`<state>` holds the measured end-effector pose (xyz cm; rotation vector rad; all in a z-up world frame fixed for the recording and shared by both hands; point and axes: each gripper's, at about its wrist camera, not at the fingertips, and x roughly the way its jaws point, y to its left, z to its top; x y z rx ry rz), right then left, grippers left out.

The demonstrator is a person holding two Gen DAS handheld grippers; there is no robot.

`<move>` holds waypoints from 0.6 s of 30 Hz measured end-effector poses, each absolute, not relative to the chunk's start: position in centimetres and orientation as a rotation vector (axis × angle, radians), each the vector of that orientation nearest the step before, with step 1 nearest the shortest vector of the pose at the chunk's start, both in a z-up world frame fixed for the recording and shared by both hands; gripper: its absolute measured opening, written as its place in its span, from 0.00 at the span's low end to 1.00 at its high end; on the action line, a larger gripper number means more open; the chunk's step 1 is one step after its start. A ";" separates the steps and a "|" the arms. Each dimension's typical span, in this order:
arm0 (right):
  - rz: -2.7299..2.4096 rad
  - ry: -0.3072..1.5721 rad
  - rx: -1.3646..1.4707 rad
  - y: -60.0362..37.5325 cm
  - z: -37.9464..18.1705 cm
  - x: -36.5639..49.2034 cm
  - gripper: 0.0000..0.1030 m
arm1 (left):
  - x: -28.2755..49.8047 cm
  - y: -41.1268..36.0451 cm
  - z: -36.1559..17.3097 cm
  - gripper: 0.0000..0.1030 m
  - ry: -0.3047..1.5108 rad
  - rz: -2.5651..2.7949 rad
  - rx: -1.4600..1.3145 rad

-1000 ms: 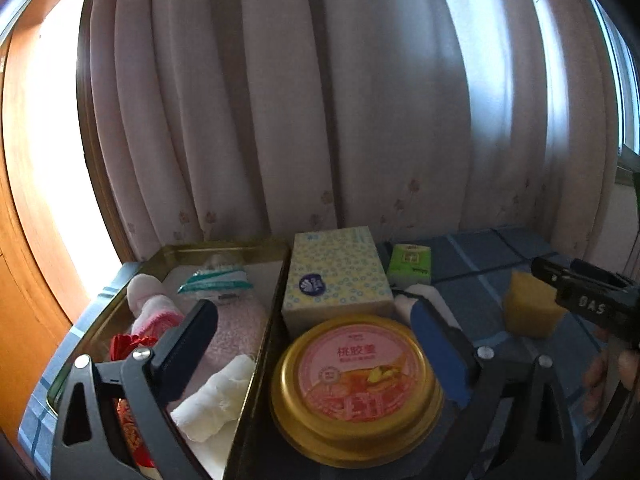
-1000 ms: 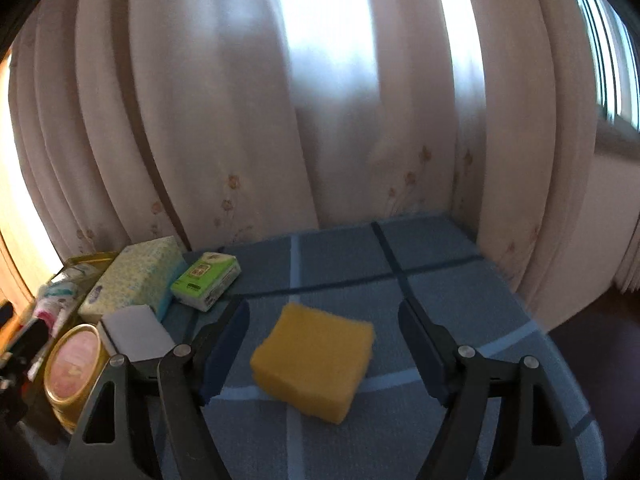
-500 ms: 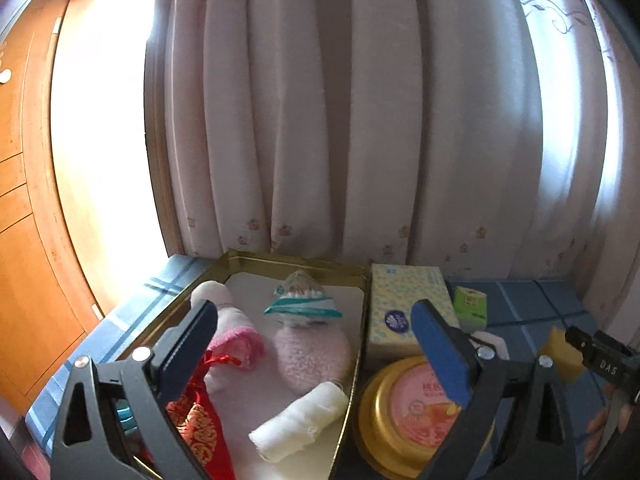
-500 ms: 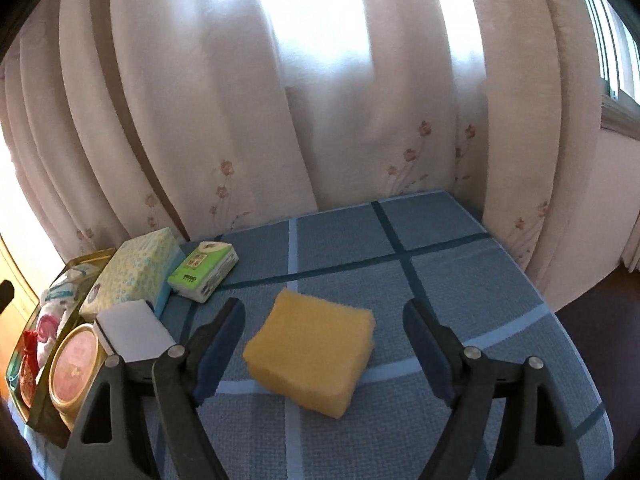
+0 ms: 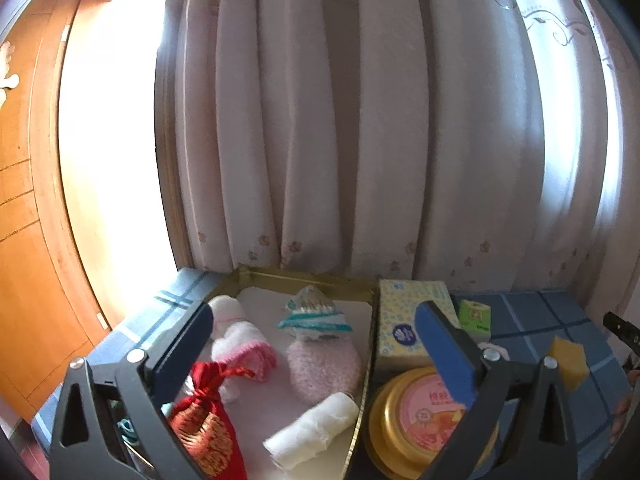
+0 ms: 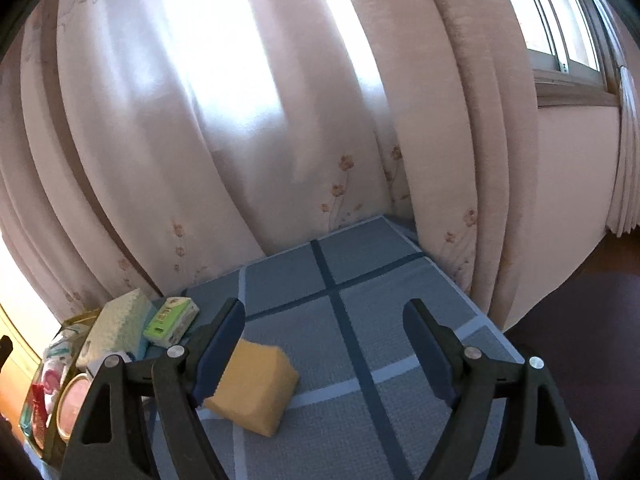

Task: Organize soft objects
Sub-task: 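Move the open right gripper toward the yellow sponge on the cloth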

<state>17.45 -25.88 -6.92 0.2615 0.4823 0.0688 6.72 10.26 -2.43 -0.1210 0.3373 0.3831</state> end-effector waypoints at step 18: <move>0.101 0.397 0.246 -24.7 -6.9 16.2 0.87 | 6.5 9.6 -2.7 0.99 0.336 0.355 -0.069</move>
